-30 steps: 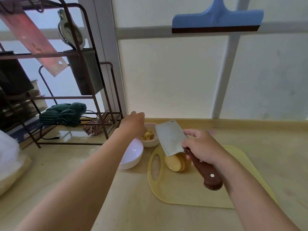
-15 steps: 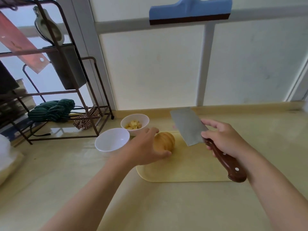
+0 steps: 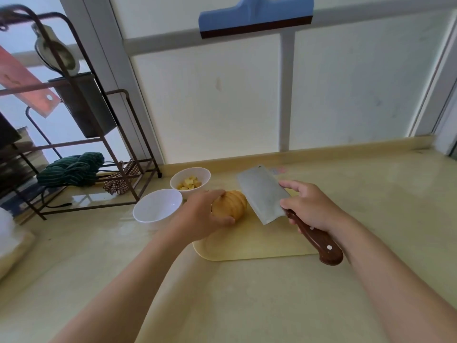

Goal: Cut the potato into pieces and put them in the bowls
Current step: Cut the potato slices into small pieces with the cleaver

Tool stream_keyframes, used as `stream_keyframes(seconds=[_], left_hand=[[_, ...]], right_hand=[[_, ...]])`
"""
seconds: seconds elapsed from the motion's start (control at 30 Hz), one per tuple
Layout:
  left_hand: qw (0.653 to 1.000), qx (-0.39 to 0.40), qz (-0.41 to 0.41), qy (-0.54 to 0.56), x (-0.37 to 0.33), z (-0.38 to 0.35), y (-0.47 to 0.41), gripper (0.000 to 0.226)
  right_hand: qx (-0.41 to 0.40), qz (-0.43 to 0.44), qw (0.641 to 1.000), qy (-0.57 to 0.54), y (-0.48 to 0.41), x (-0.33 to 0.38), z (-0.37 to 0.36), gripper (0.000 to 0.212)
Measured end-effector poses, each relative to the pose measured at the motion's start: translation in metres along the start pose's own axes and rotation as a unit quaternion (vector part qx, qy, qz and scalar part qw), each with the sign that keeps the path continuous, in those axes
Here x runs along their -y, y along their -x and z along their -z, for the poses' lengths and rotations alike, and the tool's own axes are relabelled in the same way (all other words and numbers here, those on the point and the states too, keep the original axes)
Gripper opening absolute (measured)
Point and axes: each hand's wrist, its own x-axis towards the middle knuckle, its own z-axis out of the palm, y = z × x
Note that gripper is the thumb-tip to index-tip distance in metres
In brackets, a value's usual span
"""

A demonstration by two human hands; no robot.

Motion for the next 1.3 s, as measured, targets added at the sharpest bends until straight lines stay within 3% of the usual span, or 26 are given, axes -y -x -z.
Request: stream_keyframes(seconds=[0.53, 0.83, 1.3], left_hand=[[0.999, -0.028, 0.003, -0.019, -0.005, -0.006, 0.007, 0.078], [0.989, -0.113, -0.016, 0.089, -0.003, -0.01, 0.017, 0.079], [0.982, -0.1, -0.013, 0.16, 0.004, -0.018, 0.017, 0.076]], right_hand=[[0.005, -0.001, 1.0, 0.01, -0.003, -0.004, 0.002, 0.06], [-0.013, -0.001, 1.0, 0.016, -0.006, -0.006, 0.004, 0.058], [-0.015, 0.035, 0.998, -0.04, -0.001, -0.003, -0.003, 0.06]])
